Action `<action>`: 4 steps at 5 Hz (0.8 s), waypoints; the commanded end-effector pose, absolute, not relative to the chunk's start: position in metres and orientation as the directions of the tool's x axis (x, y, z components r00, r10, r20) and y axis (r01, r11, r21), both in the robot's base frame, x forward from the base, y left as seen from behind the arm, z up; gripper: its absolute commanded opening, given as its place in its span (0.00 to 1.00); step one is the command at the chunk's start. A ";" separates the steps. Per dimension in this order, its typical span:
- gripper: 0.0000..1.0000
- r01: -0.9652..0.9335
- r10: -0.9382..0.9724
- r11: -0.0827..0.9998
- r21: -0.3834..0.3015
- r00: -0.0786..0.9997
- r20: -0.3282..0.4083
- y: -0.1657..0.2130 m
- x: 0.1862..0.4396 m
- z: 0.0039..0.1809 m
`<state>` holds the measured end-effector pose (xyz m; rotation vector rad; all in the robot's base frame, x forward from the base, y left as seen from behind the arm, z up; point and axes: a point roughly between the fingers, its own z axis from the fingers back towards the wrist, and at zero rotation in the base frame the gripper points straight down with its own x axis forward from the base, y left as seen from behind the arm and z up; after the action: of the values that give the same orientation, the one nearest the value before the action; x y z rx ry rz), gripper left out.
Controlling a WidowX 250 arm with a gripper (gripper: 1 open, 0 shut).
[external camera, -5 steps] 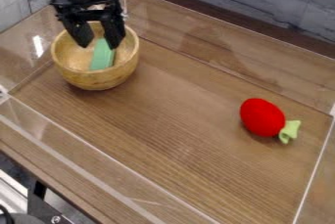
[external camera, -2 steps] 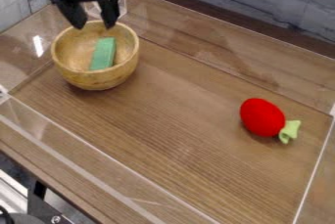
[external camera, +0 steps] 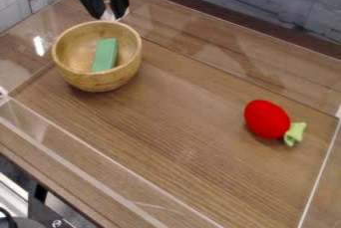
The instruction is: Put the green object in the brown bowl
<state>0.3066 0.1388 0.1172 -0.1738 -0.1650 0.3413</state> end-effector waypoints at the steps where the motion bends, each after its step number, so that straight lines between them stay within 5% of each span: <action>1: 1.00 -0.312 0.342 0.933 -0.181 0.924 0.170 0.140 0.316 0.136; 4: 1.00 -0.323 0.347 0.930 -0.173 0.928 0.136 0.144 0.294 0.114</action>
<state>0.2926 0.1398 0.0986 -0.1664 -0.1177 0.3332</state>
